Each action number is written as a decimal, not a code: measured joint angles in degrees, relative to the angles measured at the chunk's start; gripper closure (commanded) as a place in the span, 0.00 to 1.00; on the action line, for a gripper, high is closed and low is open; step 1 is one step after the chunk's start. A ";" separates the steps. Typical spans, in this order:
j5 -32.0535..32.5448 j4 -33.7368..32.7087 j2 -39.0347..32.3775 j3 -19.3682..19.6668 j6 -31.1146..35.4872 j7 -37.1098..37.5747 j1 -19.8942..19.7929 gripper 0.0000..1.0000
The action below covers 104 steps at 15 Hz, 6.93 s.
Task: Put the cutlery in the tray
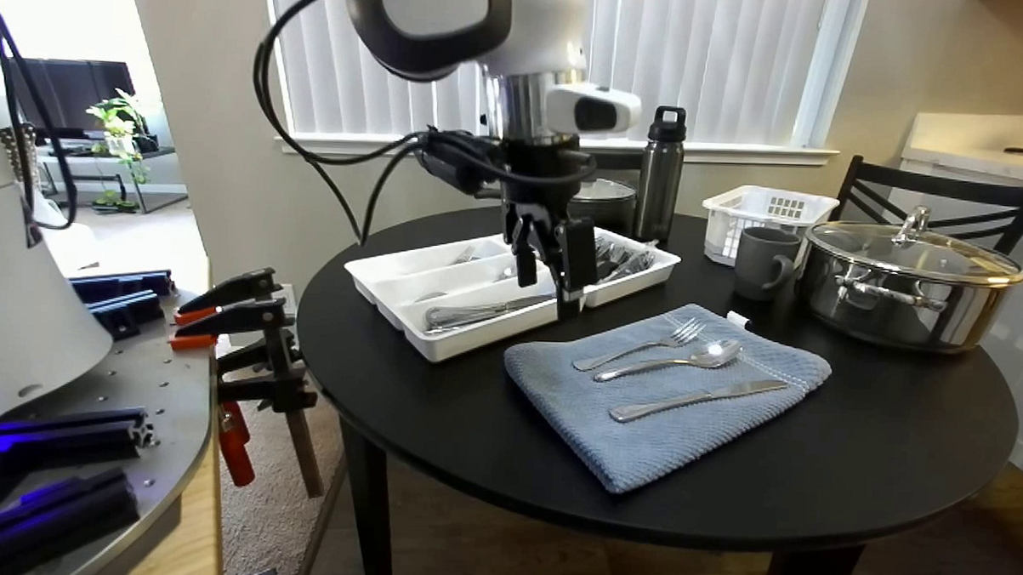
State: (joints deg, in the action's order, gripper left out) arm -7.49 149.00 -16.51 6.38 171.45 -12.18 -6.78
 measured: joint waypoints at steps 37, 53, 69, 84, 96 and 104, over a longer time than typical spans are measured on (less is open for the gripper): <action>3.37 -40.80 -29.23 -9.09 -17.13 0.01 -8.96 0.33; 2.89 -41.10 -28.93 -10.21 -17.14 0.01 -10.90 0.34; 0.67 -38.35 -26.18 -12.45 -16.91 -0.79 -13.99 0.94; -2.54 -29.97 -17.35 -14.14 -17.23 -3.36 -15.57 0.55; -2.49 -33.53 -22.98 -10.25 -17.23 -3.34 -12.84 0.58; -2.49 -38.02 -25.96 -9.77 -18.65 -3.28 -12.24 0.57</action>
State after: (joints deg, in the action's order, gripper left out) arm -9.98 110.98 -42.47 -3.39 152.80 -15.46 -19.02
